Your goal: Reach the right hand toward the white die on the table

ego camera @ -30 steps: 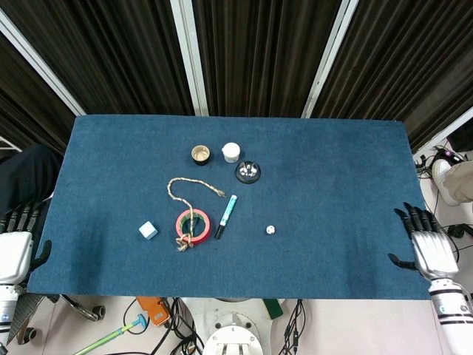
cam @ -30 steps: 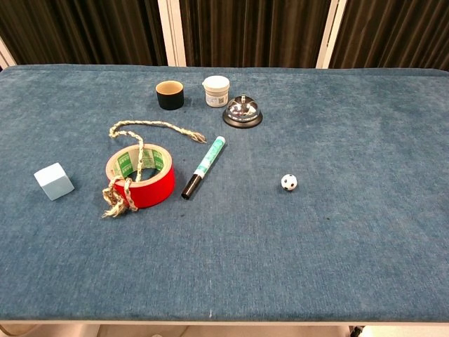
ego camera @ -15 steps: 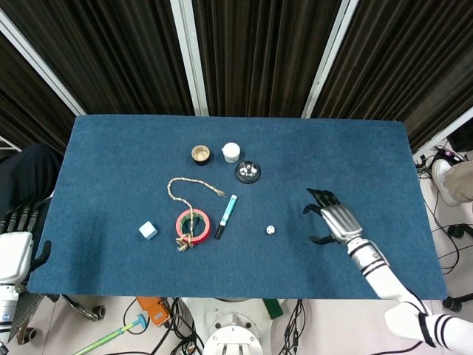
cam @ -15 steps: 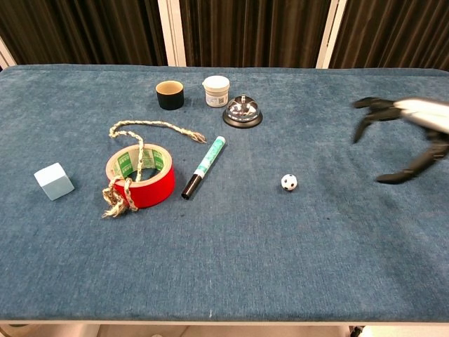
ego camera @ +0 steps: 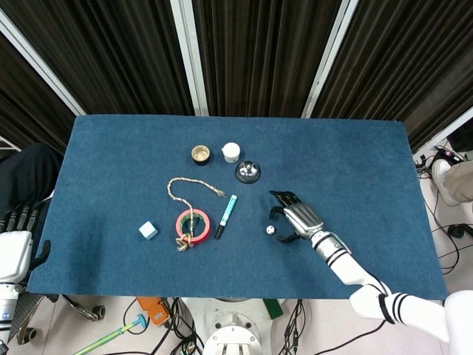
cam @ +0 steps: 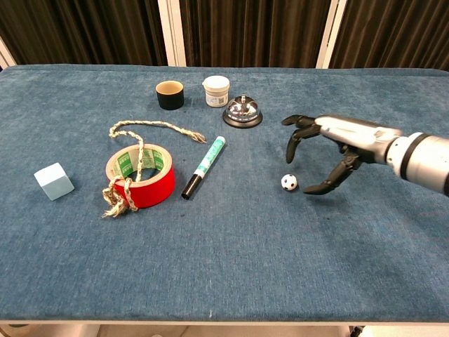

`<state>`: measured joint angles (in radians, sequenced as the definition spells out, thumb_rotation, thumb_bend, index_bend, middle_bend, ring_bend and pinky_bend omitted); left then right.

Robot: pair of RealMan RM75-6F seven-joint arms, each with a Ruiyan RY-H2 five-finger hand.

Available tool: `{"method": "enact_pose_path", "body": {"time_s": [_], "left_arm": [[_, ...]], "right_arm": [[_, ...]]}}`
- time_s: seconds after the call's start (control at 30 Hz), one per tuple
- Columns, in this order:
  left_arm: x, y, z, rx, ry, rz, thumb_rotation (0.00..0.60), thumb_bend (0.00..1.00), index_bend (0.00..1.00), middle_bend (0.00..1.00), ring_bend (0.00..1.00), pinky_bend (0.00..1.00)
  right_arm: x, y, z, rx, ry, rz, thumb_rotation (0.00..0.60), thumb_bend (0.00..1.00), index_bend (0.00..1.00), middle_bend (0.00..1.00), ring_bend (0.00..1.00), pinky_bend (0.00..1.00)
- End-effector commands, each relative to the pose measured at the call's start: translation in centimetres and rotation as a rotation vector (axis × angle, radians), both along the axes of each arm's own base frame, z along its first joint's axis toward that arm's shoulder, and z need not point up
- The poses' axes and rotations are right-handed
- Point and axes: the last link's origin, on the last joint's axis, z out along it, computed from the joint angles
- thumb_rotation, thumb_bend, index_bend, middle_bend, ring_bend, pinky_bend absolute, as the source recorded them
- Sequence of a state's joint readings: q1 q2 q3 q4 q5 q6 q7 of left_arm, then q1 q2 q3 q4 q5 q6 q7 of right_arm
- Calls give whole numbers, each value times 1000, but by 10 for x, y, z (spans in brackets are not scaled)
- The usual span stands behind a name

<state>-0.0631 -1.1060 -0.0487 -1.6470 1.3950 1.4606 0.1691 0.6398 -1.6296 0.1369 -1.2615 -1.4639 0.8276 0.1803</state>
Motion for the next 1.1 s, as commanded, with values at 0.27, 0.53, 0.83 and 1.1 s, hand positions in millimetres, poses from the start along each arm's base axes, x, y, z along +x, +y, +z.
{"method": "enact_pose_path", "body": {"time_s": [0.27, 0.53, 0.83, 1.1], "left_arm": [[0, 0, 0, -3, 1, 1, 600, 417, 37, 0, 14, 95], [0, 0, 0, -5, 2, 1, 600, 417, 38, 0, 14, 95], [-1, 1, 0, -2, 0, 3, 600, 417, 37, 0, 14, 95], [-1, 1, 0, -1, 0, 3, 600, 417, 38, 0, 13, 95]], "right_arm": [[2, -4, -11, 24, 4, -2, 600, 366, 500, 17, 50, 19], [2, -7, -15, 35, -1, -13, 600, 418, 526, 17, 50, 22], [1, -8, -15, 45, -20, -19, 600, 466, 601, 17, 57, 29], [13, -21, -1, 2, -107, -25, 600, 484, 636, 17, 68, 37]]}}
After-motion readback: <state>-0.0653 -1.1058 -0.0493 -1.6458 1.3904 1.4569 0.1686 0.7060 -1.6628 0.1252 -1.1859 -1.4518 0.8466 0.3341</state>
